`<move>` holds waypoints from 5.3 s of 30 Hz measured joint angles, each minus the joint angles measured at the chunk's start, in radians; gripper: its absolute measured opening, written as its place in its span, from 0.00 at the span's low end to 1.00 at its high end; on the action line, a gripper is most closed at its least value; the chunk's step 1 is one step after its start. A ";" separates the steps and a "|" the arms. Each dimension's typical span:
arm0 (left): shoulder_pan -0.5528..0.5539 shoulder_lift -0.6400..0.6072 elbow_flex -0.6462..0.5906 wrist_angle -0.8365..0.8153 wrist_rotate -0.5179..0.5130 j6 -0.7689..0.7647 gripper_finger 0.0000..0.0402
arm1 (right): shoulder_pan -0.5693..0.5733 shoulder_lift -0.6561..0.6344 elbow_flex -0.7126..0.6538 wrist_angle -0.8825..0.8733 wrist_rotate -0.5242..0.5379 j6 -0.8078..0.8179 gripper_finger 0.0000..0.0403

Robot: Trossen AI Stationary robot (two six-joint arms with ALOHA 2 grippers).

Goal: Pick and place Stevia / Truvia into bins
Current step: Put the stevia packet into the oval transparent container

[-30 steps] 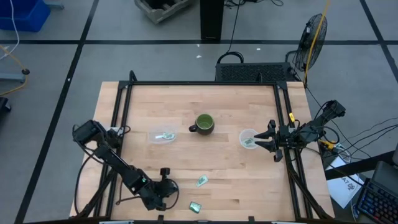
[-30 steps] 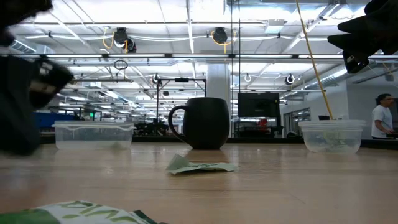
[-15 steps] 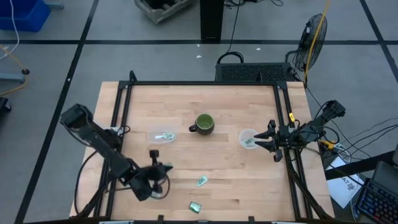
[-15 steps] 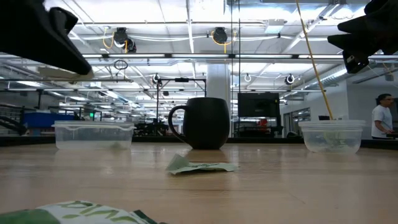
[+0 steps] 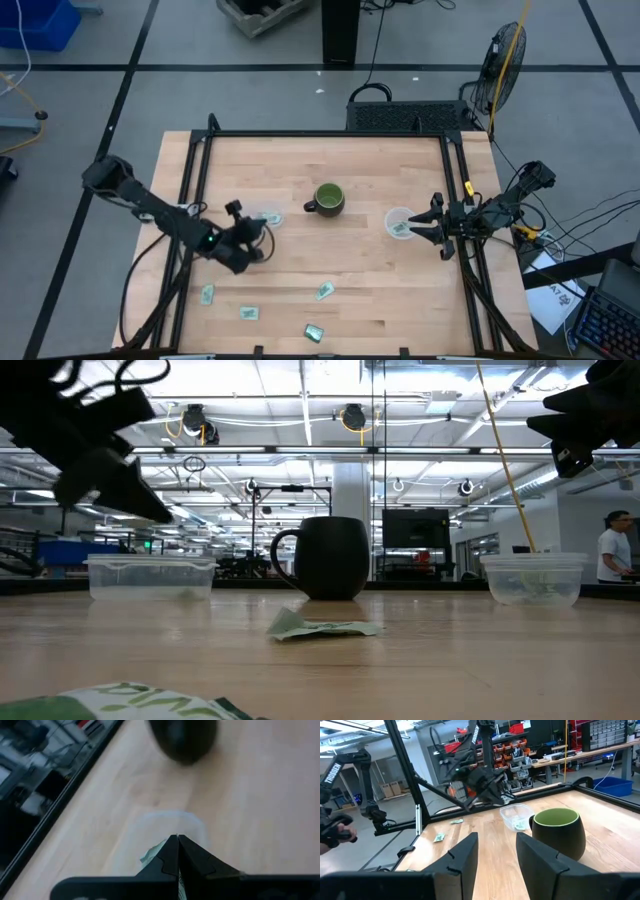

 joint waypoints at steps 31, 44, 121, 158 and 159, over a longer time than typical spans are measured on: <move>0.131 -0.044 -0.084 0.189 0.233 -0.098 0.37 | 0.000 0.000 0.000 0.006 0.000 0.000 0.31; -0.201 -0.078 0.108 0.153 0.511 -0.044 0.38 | 0.000 0.001 0.000 0.006 0.000 0.000 0.31; -0.098 -0.113 0.106 -0.237 -0.042 0.016 0.05 | 0.000 0.001 0.000 0.006 0.000 0.000 0.31; -0.050 -0.201 0.036 -0.220 0.448 -0.253 0.27 | 0.000 0.001 0.000 0.006 0.000 0.000 0.31; -0.087 -0.205 0.044 -0.211 0.458 -0.266 0.27 | 0.000 0.000 0.000 0.006 0.000 0.000 0.31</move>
